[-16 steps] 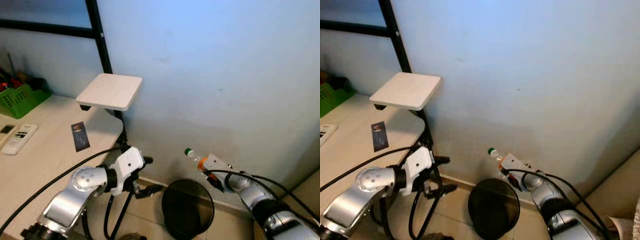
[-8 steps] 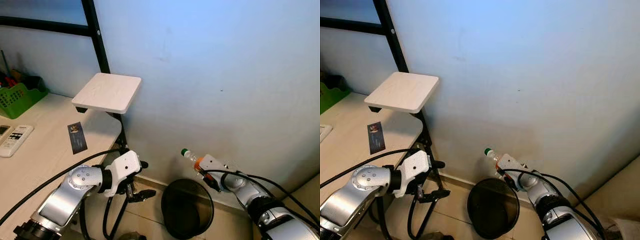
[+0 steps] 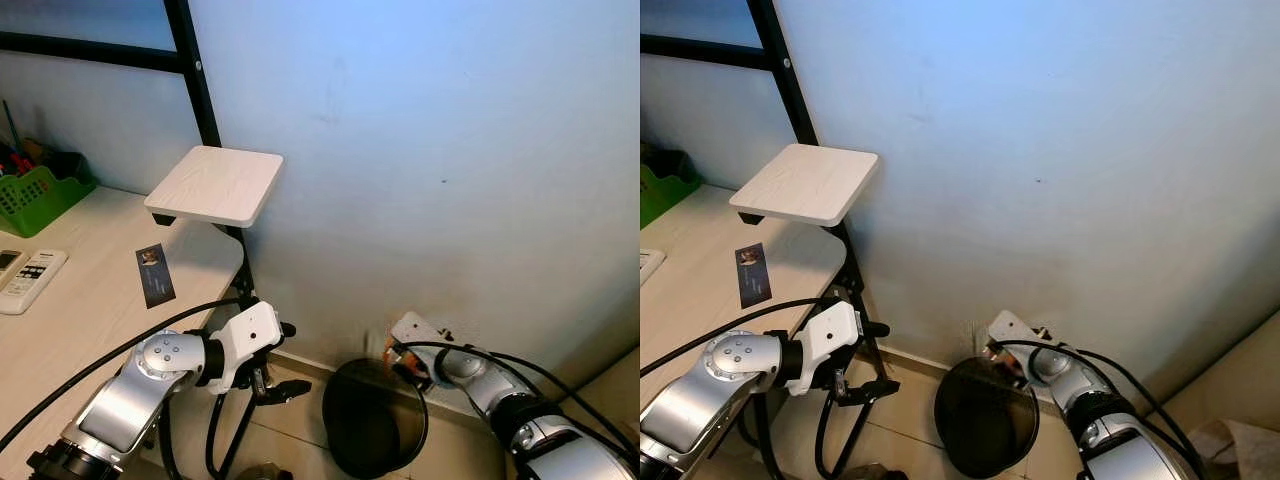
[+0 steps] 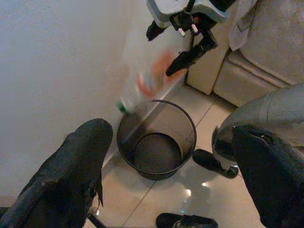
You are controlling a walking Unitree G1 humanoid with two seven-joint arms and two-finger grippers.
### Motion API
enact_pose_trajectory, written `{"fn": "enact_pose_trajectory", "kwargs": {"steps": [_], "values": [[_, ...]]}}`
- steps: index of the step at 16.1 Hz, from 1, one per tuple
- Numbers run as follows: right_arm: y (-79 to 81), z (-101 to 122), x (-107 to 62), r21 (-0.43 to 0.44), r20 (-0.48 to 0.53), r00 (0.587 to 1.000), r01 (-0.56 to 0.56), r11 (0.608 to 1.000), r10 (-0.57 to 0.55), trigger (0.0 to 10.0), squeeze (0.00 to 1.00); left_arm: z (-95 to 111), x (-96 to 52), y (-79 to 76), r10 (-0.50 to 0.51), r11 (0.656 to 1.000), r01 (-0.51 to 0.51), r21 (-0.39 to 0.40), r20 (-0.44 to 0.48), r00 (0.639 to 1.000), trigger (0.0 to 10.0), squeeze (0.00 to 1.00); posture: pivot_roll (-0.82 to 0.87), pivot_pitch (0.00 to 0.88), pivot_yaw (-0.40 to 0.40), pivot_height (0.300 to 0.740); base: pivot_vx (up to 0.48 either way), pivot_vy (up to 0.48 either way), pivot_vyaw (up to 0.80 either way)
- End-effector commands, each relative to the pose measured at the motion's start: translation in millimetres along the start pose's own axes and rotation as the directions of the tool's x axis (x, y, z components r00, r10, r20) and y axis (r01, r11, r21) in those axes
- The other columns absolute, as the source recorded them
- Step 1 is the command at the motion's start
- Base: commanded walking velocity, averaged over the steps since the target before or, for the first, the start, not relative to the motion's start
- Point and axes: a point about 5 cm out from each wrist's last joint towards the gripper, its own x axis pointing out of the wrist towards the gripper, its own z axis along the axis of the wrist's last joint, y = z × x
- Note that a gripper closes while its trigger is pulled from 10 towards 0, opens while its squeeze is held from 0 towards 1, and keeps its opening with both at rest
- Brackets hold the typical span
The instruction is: Clean up the room
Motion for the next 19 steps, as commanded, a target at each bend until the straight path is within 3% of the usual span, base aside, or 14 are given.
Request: {"fn": "enact_pose_trajectory", "kwargs": {"steps": [1,4,5,6,7,9,10,11,12,13,14,15,16,19], "values": [[-0.1,1,-0.2,0.014,0.009,1.000,-0.009,1.000,0.009,10.0,1.00,2,-0.1,-0.3,-0.007,1.000,0.007,0.012,-0.008,1.000,10.0,0.18,-0.01,0.000,0.040,0.740,0.000,0.000,0.00],[1.9,0,-0.6,0.046,0.029,0.999,-0.017,0.999,0.016,10.0,1.00,4,1.8,0.3,0.023,1.000,-0.023,0.020,0.010,1.000,10.0,0.18,-0.01,0.000,0.041,0.740,0.000,0.000,0.00],[-1.8,6,-3.3,0.104,0.120,0.993,0.008,0.995,-0.020,10.0,0.69,8,5.9,4.6,0.119,0.992,-0.120,0.024,0.055,0.991,10.0,0.18,-0.01,0.000,0.040,0.740,0.000,0.000,0.00],[-7.2,15,-8.0,0.215,0.212,0.974,0.026,0.976,-0.072,10.0,0.00,16,8.8,7.2,0.207,0.978,-0.207,-0.021,0.134,0.969,10.0,0.18,-0.01,0.000,0.041,0.740,0.000,0.000,0.00],[-14.0,19,-13.9,0.277,0.268,0.953,0.062,0.959,-0.139,10.0,0.00,20,10.3,7.1,0.256,0.966,-0.245,-0.080,0.175,0.951,10.0,0.18,-0.01,0.000,0.043,0.740,0.000,0.000,0.00],[-16.8,20,-29.1,0.308,0.328,0.920,0.110,0.945,-0.214,10.0,0.00,23,11.7,9.5,0.401,0.904,-0.347,-0.250,0.214,0.891,10.0,0.18,-0.01,0.000,0.054,0.740,0.000,0.000,0.00],[-16.8,22,-34.1,0.397,0.332,0.910,0.103,0.912,-0.247,10.0,0.00,19,9.8,16.0,0.504,0.842,-0.438,-0.314,0.173,0.846,10.0,0.17,-0.02,0.000,0.058,0.740,0.000,0.000,0.00],[-19.7,36,-46.5,0.526,0.417,0.845,0.075,0.847,-0.334,10.0,0.00,13,5.0,23.2,0.603,0.772,-0.534,-0.345,0.132,0.786,10.0,0.17,-0.02,0.000,0.059,0.740,0.000,0.000,0.00],[-21.5,43,-51.8,0.554,0.450,0.810,0.076,0.829,-0.375,10.0,0.00,12,2.9,25.8,0.636,0.754,-0.584,-0.300,0.110,0.764,10.0,0.16,-0.02,0.000,0.059,0.740,0.000,0.000,0.00],[-23.4,56,-65.1,0.651,0.509,0.719,0.038,0.758,-0.474,10.0,0.00,15,-0.2,26.7,0.665,0.744,-0.632,-0.218,0.147,0.732,10.0,0.17,-0.02,0.000,0.059,0.740,0.000,0.000,0.00],[-22.1,63,-75.1,0.735,0.517,0.664,-0.021,0.678,-0.540,10.0,0.00,20,-4.2,27.2,0.700,0.714,-0.662,-0.229,0.189,0.689,10.0,0.17,-0.02,0.000,0.062,0.740,0.000,0.000,0.00],[-17.2,66,-82.9,0.744,0.532,0.640,-0.042,0.667,-0.554,10.0,0.00,20,-8.3,29.6,0.745,0.665,-0.699,-0.262,0.178,0.643,10.0,0.17,-0.02,0.000,0.062,0.740,0.000,0.000,0.00],[-11.9,66,-86.3,0.743,0.530,0.641,-0.034,0.669,-0.556,10.0,0.00,18,-9.6,30.8,0.766,0.639,-0.715,-0.283,0.156,0.623,10.0,0.17,-0.03,0.000,0.064,0.740,0.000,0.000,0.00],[-11.0,57,-89.9,0.800,0.463,0.658,-0.023,0.599,-0.593,10.0,0.00,16,-7.7,28.5,0.759,0.647,-0.709,-0.279,0.147,0.635,10.0,0.15,-0.02,0.000,0.067,0.740,-0.092,0.000,0.00]]}}
